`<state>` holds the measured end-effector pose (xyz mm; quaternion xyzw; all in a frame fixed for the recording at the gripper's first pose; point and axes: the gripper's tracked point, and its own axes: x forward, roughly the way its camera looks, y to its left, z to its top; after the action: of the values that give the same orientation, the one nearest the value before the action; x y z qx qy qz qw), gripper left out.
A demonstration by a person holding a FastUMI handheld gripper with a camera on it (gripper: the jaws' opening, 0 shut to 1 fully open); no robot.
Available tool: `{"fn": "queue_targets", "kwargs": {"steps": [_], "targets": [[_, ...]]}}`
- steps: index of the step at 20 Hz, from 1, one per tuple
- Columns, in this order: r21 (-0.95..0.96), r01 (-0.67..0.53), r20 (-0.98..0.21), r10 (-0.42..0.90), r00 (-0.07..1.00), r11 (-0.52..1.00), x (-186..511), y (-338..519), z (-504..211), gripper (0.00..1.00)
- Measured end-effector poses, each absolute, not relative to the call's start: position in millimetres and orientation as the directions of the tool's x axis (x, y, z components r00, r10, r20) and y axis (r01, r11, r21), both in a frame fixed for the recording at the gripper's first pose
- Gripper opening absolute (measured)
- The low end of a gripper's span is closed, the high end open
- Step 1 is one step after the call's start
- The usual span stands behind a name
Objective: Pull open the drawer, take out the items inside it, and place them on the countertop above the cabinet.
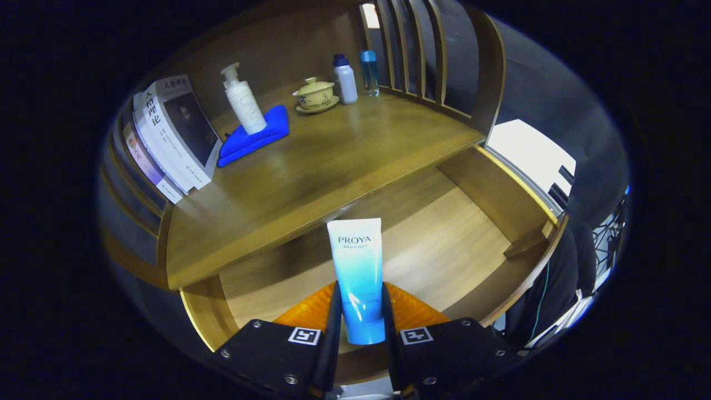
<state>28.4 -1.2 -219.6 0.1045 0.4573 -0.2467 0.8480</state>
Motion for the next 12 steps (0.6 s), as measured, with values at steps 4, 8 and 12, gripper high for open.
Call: {"fn": "queue_targets", "kwargs": {"steps": [4,8,12], "targets": [[-0.056,0.509,-0.811,-0.336,0.478,0.859,27.8,-6.1,-203.4,0.38],[-0.047,0.469,-0.770,-0.331,0.546,0.882,43.8,-6.2,-180.4,0.38],[-0.062,0.401,-0.723,-0.318,0.613,0.914,79.0,-3.6,-162.2,0.38]]}}
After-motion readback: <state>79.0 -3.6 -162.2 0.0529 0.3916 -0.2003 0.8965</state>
